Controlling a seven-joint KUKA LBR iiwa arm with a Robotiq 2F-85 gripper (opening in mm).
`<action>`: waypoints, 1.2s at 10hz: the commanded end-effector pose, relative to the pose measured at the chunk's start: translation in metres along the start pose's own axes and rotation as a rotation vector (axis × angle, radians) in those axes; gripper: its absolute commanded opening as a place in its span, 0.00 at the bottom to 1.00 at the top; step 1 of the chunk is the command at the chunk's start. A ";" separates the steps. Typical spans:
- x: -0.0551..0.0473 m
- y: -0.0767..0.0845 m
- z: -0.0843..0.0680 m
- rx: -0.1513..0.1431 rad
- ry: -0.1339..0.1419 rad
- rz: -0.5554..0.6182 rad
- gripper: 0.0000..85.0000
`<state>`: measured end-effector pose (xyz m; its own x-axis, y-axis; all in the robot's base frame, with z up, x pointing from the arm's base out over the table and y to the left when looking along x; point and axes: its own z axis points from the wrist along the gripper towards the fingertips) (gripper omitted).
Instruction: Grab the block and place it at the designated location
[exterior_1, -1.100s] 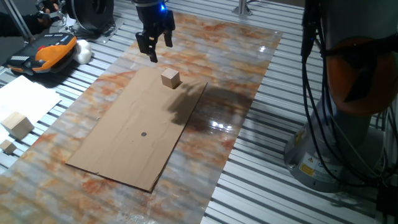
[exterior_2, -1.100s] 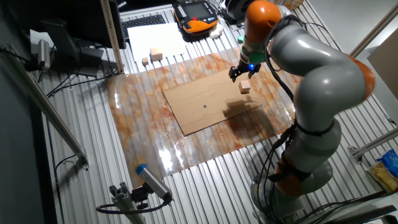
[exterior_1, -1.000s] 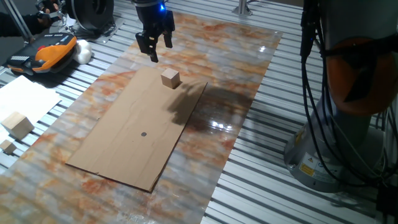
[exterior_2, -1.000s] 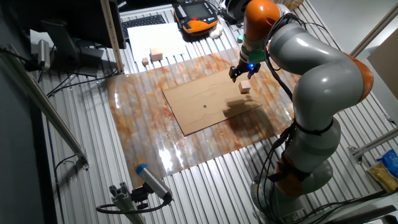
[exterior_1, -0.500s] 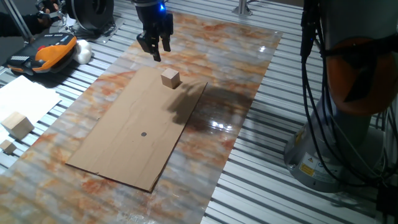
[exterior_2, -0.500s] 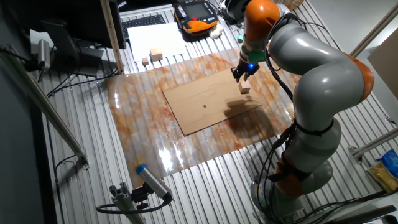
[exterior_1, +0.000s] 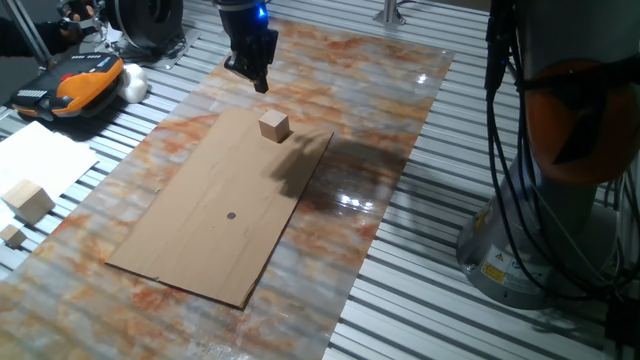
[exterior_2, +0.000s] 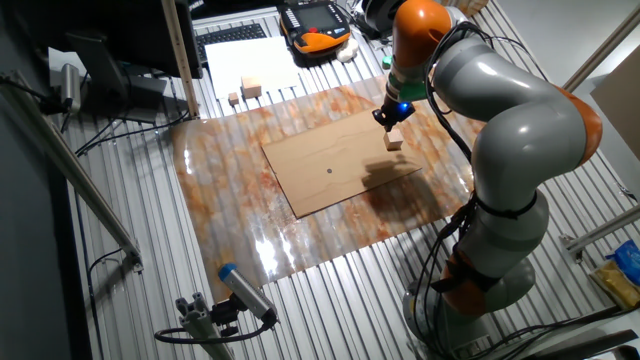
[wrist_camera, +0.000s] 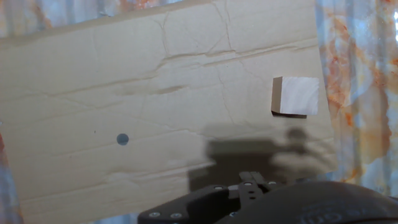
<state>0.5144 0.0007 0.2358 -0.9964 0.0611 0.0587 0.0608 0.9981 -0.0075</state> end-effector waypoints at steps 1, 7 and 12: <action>0.000 0.000 0.000 0.000 0.002 -0.001 0.00; 0.000 0.000 0.000 0.000 0.005 0.003 0.00; 0.000 0.000 0.000 0.000 0.002 -0.008 0.00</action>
<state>0.5146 0.0008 0.2359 -0.9968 0.0533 0.0602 0.0529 0.9986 -0.0076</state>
